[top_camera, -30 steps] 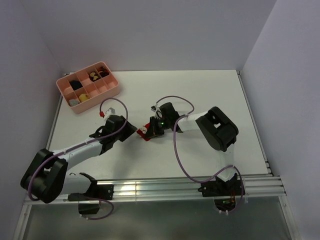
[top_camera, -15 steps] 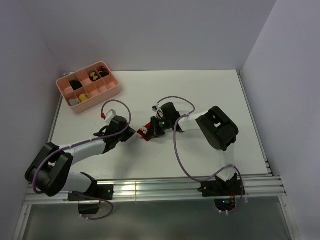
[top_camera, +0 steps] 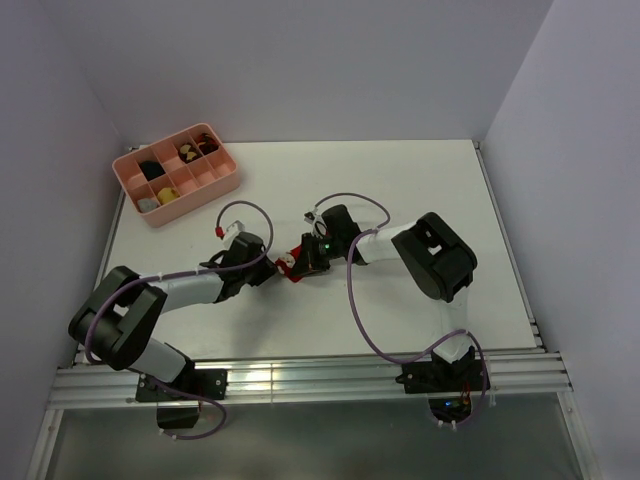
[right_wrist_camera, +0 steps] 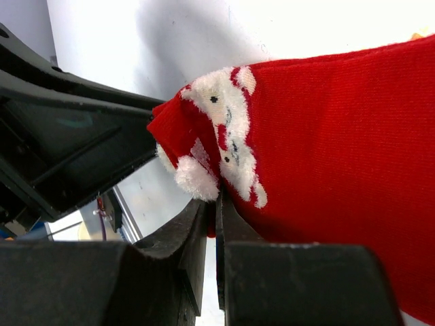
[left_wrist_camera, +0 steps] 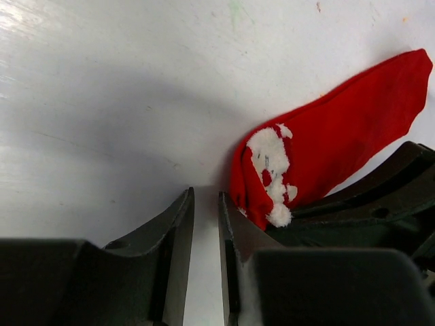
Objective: Roll the socks
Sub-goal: Roll the sock at the center of the board.
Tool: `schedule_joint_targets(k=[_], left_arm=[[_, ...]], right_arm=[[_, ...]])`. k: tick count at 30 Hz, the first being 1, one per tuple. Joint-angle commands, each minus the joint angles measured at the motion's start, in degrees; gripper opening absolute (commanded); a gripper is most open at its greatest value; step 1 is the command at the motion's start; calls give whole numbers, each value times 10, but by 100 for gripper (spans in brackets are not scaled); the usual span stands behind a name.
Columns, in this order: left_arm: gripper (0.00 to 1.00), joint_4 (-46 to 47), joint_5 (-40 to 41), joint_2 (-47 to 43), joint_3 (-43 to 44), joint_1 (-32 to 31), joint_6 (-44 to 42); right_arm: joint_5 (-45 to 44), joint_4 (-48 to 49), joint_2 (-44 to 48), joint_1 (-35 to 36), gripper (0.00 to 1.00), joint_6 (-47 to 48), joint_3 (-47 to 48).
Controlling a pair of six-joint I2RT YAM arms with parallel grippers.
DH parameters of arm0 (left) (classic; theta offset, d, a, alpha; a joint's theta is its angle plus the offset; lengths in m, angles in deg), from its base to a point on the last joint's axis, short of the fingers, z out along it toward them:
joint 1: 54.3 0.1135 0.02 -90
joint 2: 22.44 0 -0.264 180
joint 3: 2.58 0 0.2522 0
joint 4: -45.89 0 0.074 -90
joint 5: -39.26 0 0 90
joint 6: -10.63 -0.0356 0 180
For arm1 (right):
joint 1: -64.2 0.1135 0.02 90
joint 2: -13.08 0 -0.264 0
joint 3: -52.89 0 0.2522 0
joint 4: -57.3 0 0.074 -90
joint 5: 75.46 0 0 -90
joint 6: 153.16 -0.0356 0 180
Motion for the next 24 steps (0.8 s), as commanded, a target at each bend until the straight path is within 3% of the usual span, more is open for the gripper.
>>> schedule_joint_targets(k=[1, 24], left_arm=[[26, 17, -19, -7, 12, -7, -15], [25, 55, -53, -26, 3, -11, -16]], right_arm=[[-2, 6, -16, -7, 0, 1, -2], [-7, -23, -27, -12, 0, 5, 17]])
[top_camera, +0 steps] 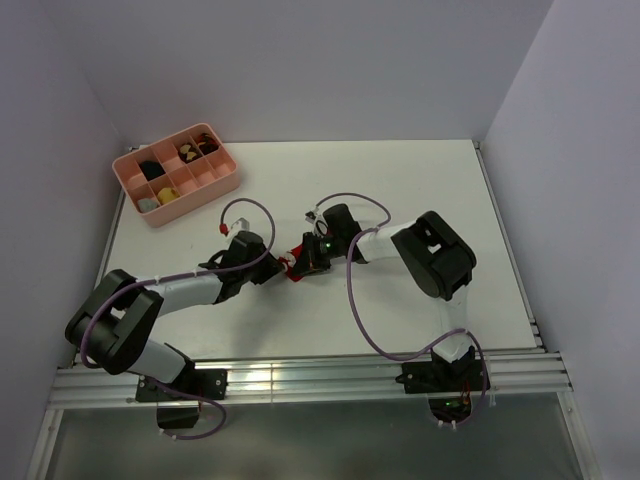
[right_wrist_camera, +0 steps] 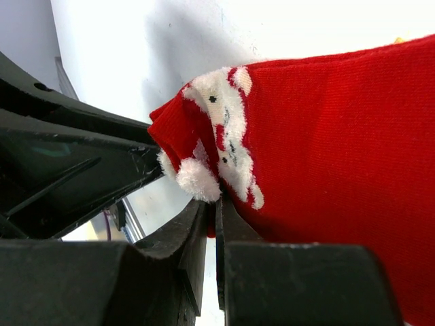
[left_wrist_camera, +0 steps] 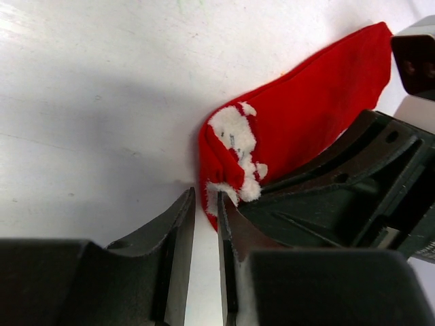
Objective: Roll the socks
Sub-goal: Roll the sock at the center of the board.
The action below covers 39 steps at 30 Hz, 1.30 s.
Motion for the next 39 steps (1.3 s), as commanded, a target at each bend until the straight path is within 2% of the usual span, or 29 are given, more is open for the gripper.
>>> schedule_joint_targets(k=[1, 18, 28, 30, 39], left_arm=[[25, 41, -16, -13, 2, -4, -3], [22, 51, -4, 65, 18, -5, -7], [19, 18, 18, 67, 21, -5, 3], [18, 13, 22, 66, 22, -5, 2], [17, 6, 23, 67, 31, -6, 2]], right_arm=[[-18, -24, -19, -4, 0, 8, 15], [-23, -57, -24, -4, 1, 15, 33], [-66, -69, 31, -1, 40, 39, 16], [-80, -66, 42, -1, 44, 42, 4], [-148, -46, 101, 8, 45, 81, -34]])
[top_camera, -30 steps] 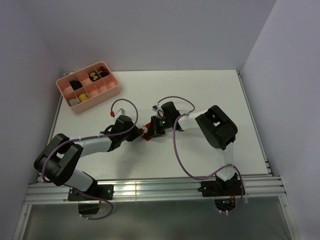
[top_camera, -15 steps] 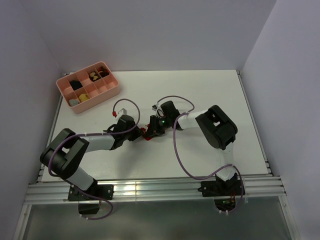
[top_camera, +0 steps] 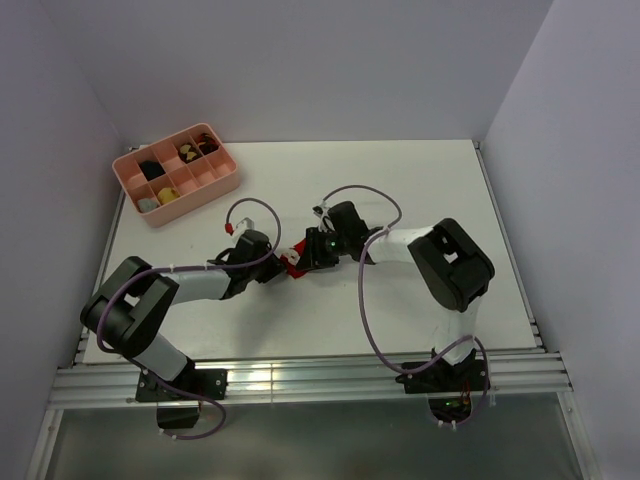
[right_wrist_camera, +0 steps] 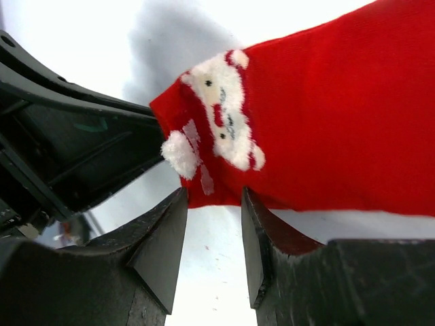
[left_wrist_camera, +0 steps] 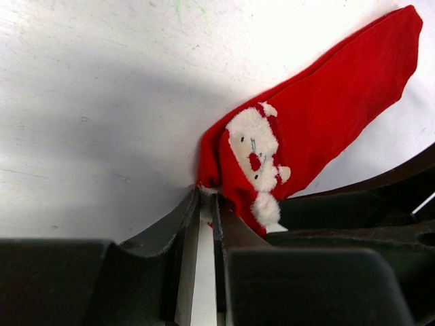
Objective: Roll the socks
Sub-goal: Roll the sock at the center of the board.
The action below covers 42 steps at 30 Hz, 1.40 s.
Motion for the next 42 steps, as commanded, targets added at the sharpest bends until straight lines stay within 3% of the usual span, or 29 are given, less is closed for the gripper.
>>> schedule_joint_targets(k=[1, 19, 24, 32, 42], left_arm=[[17, -28, 18, 6, 14, -3, -1], [17, -40, 15, -33, 13, -5, 3], [17, -44, 20, -37, 13, -4, 0], [17, -44, 22, -36, 15, -5, -1], [16, -45, 18, -32, 19, -5, -3]], right_arm=[[-50, 7, 28, 9, 45, 40, -12], [-169, 128, 142, 83, 48, 170, -105], [-237, 138, 135, 126, 56, 225, -108], [-346, 142, 99, 176, 56, 280, -95], [-402, 147, 52, 201, 56, 326, -73]])
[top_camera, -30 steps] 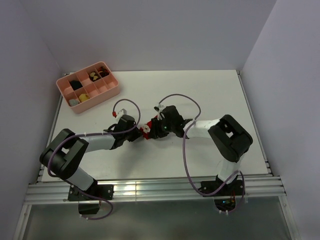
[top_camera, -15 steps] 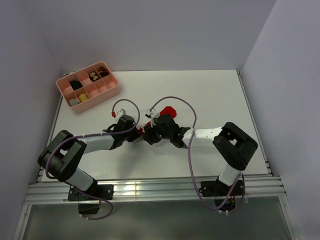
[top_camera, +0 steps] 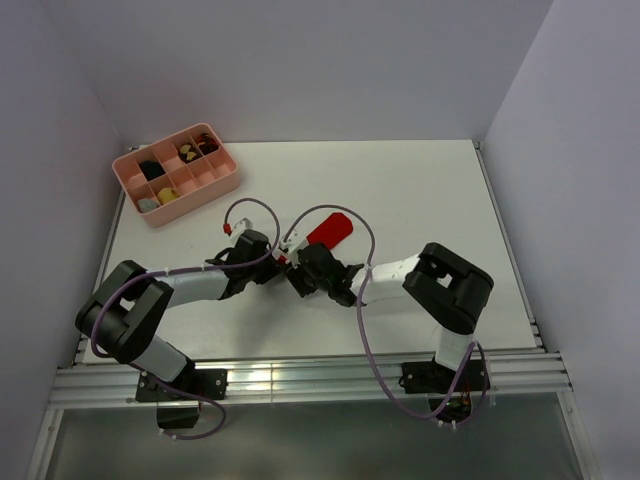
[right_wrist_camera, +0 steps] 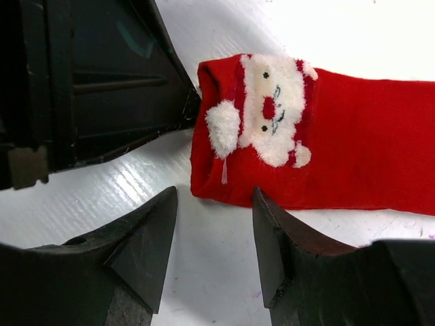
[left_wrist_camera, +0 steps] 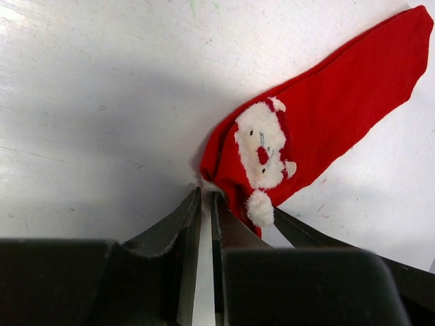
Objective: Roll the socks
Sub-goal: Roll the sock at the center of the board.
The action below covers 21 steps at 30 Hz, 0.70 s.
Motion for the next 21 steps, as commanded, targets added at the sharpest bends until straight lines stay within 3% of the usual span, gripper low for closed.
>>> schedule_joint_targets(k=[1, 21], left_arm=[[16, -4, 8, -12, 15, -3, -2], [16, -8, 7, -12, 16, -3, -2]], right_arm=[[-46, 30, -12, 12, 55, 30, 26], [-70, 53, -10, 25, 52, 30, 29]])
